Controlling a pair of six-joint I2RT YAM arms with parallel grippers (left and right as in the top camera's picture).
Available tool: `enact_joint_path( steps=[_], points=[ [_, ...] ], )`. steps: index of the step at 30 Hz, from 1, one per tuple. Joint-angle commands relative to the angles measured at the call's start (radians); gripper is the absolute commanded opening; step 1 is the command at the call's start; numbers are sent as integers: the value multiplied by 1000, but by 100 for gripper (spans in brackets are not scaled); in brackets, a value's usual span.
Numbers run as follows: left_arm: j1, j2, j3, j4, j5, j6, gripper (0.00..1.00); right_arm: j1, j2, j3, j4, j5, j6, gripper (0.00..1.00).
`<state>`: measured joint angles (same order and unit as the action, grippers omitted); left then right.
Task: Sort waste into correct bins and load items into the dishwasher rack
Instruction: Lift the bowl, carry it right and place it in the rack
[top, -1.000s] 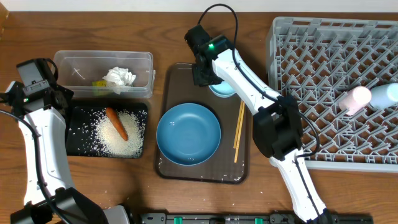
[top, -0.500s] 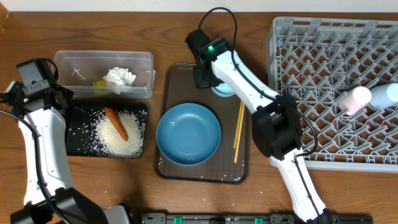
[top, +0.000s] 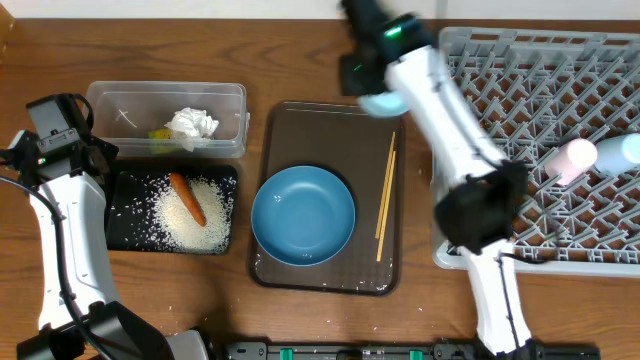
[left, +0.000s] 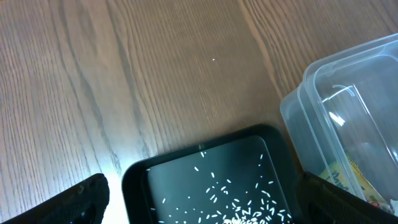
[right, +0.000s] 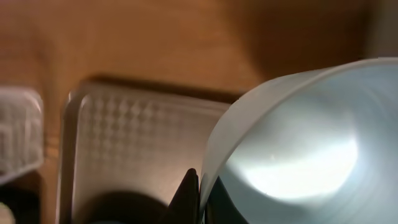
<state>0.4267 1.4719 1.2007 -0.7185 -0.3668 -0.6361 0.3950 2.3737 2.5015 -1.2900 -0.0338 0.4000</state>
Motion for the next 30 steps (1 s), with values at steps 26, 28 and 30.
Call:
enact_joint_path(
  steps=[26,28,30],
  points=[
    [4,-2,0,-3,-18,-16,97,-798,-56,-209,-224,-1129,-663,1],
    [4,-2,0,-3,-18,-16,97,-816,-56,-253,-165,-1194,-663,1],
    [4,-2,0,-3,-18,-16,97,-831,-56,-295,-109,-1278,-663,1]
  ],
)
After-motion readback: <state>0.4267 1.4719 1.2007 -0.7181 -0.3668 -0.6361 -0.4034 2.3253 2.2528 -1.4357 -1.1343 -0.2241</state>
